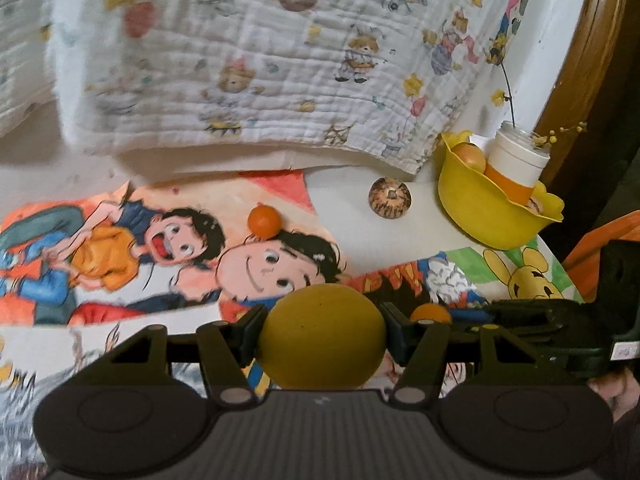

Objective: Organize fruits
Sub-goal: 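Carry the lemon with the left tool while the right tool carries the orange to the tray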

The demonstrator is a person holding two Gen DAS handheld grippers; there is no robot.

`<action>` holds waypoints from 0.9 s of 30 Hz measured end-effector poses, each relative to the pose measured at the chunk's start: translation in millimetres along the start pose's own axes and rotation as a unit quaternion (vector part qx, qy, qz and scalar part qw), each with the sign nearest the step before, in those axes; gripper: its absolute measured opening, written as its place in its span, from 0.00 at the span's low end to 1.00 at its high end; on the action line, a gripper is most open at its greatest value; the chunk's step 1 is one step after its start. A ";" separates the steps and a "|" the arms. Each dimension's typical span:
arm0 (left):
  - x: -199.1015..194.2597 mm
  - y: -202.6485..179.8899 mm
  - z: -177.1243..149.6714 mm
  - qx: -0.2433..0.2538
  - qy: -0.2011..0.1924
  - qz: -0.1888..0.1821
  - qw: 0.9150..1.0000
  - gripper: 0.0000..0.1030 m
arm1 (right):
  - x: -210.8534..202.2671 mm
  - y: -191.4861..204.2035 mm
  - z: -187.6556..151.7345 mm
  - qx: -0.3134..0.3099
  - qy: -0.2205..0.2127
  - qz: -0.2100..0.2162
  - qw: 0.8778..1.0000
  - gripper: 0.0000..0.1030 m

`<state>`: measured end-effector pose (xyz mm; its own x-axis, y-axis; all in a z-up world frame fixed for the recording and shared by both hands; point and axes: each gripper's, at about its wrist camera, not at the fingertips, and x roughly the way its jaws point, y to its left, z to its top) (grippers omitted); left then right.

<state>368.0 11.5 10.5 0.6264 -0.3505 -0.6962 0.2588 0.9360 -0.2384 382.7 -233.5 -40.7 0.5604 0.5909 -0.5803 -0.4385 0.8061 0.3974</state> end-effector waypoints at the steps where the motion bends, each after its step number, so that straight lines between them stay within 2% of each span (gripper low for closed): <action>1: -4.5 1.2 -3.2 -0.003 0.001 -0.001 1.000 0.63 | -4.9 5.4 -0.2 -0.006 0.000 0.002 1.000 0.35; 8: -28.4 3.6 -28.6 -0.009 -0.003 -0.003 1.000 0.63 | -28.7 39.8 -15.3 -0.051 -0.001 0.007 0.999 0.35; 16: -52.1 8.4 -56.9 -0.009 -0.008 0.001 1.000 0.63 | -31.7 81.3 -39.0 -0.098 0.017 0.030 0.995 0.35; 23: -65.5 21.9 -73.1 -0.009 -0.004 0.005 1.000 0.63 | -26.3 106.4 -52.6 -0.160 0.047 0.014 0.986 0.35; 27: -70.2 23.1 -78.8 0.011 -0.005 -0.001 1.000 0.63 | -34.9 104.1 -54.4 -0.163 0.054 -0.003 0.985 0.35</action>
<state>272.0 60.1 0.5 0.6332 -0.3529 -0.6888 0.2765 0.9344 -0.2245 279.3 -172.0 -17.8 0.4931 0.5656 -0.6610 -0.6474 0.7461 0.1554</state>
